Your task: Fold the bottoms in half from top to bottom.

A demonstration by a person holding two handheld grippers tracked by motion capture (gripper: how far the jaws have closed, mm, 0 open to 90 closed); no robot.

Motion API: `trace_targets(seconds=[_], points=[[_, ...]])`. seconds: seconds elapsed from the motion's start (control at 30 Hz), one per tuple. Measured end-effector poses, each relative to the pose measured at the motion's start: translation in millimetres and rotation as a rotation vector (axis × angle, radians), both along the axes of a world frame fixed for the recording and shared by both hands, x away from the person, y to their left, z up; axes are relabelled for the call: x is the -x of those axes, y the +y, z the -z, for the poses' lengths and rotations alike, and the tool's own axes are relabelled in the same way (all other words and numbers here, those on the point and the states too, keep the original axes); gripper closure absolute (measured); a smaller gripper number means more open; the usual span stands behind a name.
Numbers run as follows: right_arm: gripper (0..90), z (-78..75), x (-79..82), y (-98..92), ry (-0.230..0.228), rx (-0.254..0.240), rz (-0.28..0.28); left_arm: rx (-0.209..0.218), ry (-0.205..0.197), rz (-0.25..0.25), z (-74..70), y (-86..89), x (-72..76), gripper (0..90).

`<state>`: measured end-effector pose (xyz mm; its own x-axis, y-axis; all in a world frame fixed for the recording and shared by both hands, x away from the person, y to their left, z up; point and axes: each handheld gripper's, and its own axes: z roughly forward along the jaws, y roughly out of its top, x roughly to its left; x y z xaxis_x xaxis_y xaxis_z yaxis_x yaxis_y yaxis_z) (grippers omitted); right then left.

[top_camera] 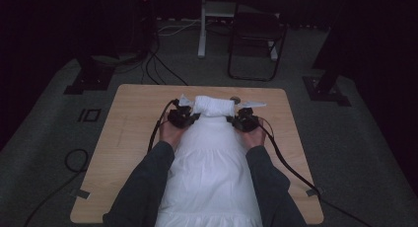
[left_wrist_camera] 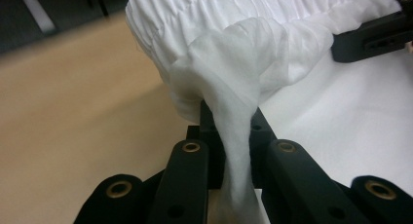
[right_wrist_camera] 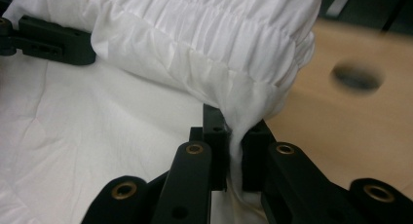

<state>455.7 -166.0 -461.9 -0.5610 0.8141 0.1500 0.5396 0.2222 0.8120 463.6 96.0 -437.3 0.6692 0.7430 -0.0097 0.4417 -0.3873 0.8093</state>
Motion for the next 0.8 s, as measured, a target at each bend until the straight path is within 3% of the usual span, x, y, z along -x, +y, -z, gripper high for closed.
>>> trace_targets(seconds=[0.13, 0.23, 0.37, 0.5, 0.63, 0.67, 0.7, 0.73, 0.77, 0.8], points=[[84.5, -38.1, -8.2, -5.4, -0.09, -0.013, 0.019, 0.024, -0.088, 0.001, -37.5, -3.1, -7.2, 83.5], [84.4, -63.9, -13.3, -8.1, -0.128, -0.023, 0.025, 0.029, -0.119, -0.006, -59.0, -5.6, -11.6, 83.4], [84.4, -75.6, -14.3, -9.9, -0.136, -0.006, 0.011, 0.029, -0.125, -0.004, -65.1, -6.6, -9.8, 83.3], [84.2, -74.0, -2.8, -11.0, -0.133, 0.018, -0.026, 0.02, -0.116, 0.018, -61.2, -4.5, 0.3, 83.2], [84.1, -72.4, 12.3, -12.5, -0.138, 0.032, -0.058, 0.03, -0.124, 0.041, -60.9, -2.3, 15.6, 83.0], [84.0, -72.1, 27.1, -14.7, -0.149, 0.037, -0.084, 0.046, -0.126, 0.071, -60.5, 0.6, 32.2, 82.8], [84.0, -72.0, 33.5, -15.9, -0.153, 0.041, -0.094, 0.046, -0.126, 0.071, -60.5, 0.6, 32.2, 82.8], [84.0, -71.2, 44.7, -18.2, -0.163, 0.037, -0.115, 0.061, -0.129, 0.109, -57.6, 4.5, 54.8, 82.7], [83.9, -70.1, 53.9, -19.9, -0.165, 0.039, -0.131, 0.061, -0.129, 0.109, -57.6, 4.5, 54.8, 82.5], [83.9, -68.6, 63.3, -21.4, -0.168, 0.041, -0.145, 0.065, -0.129, 0.142, -53.5, 7.5, 74.1, 82.5]])
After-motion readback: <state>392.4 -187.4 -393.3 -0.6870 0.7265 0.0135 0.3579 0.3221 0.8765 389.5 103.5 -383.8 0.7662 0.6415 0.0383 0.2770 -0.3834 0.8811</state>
